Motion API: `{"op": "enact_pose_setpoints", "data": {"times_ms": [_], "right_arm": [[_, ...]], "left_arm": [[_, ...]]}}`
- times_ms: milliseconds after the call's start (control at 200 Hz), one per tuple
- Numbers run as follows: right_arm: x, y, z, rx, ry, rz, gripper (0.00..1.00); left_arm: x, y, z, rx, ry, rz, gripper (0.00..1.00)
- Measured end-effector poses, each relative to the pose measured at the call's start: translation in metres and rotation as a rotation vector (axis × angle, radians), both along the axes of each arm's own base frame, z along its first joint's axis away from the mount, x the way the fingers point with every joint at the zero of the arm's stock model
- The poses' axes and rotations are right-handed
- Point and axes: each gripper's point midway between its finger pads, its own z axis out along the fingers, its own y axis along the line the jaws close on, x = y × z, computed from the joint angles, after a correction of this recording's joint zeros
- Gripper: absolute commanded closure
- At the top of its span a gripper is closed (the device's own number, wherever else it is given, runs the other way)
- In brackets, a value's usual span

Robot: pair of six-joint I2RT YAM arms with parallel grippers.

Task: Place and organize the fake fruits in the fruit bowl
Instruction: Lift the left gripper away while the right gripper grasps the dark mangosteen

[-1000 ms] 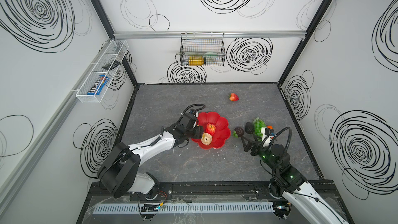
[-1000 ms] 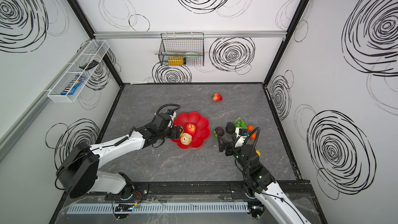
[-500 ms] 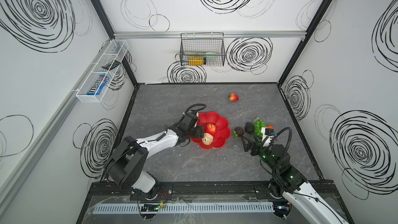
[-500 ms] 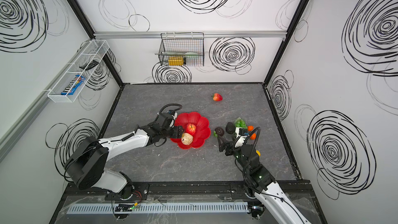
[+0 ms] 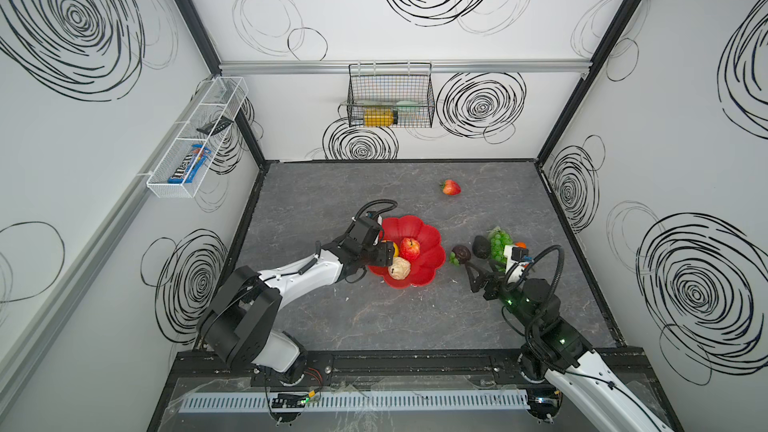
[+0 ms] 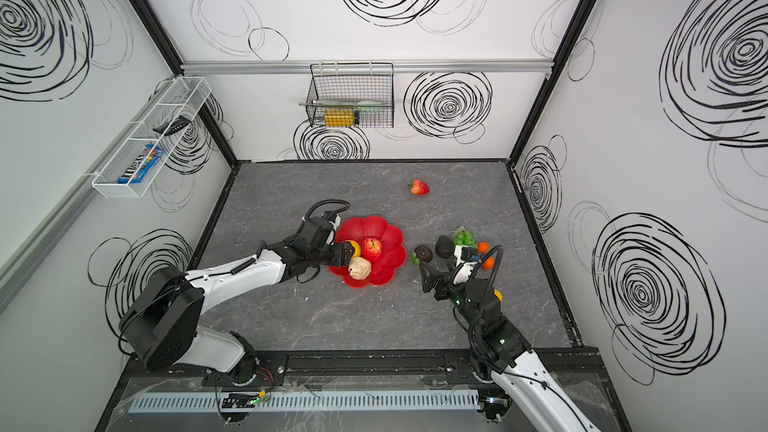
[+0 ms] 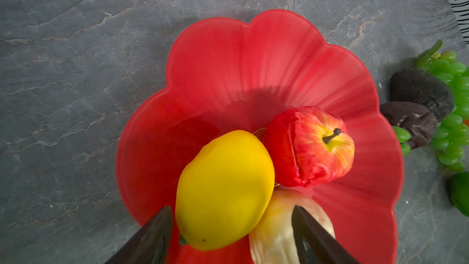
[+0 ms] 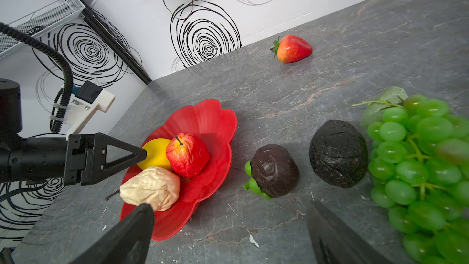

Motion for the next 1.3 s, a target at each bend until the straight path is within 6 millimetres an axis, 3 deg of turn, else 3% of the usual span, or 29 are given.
{"op": "enact_pose_setpoints", "data": {"times_ms": [160, 390, 485, 640, 825, 991, 1301], "right_arm": [[0.000, 0.000, 0.000, 0.000, 0.001, -0.002, 0.03], [0.003, -0.004, -0.011, -0.016, 0.097, -0.041, 0.02], [0.008, -0.003, -0.009, -0.041, 0.158, -0.055, 0.02], [0.021, 0.006, -0.003, -0.076, 0.219, -0.049, 0.01], [0.034, 0.017, -0.029, -0.183, 0.344, -0.020, 0.05], [0.047, 0.021, -0.048, -0.281, 0.436, -0.007, 0.08], [0.071, 0.022, -0.051, -0.382, 0.455, -0.015, 0.08]], "left_arm": [[0.001, 0.003, 0.015, -0.008, -0.036, 0.012, 0.22], [-0.013, 0.028, 0.079, -0.076, -0.244, 0.075, 0.21], [-0.029, 0.047, 0.093, -0.113, -0.336, 0.113, 0.20], [-0.056, 0.077, 0.084, -0.163, -0.429, 0.176, 0.19], [-0.076, 0.095, 0.065, -0.190, -0.488, 0.198, 0.17], [-0.083, 0.097, 0.061, -0.207, -0.545, 0.168, 0.14], [-0.085, 0.089, 0.067, -0.235, -0.580, 0.118, 0.13]]}}
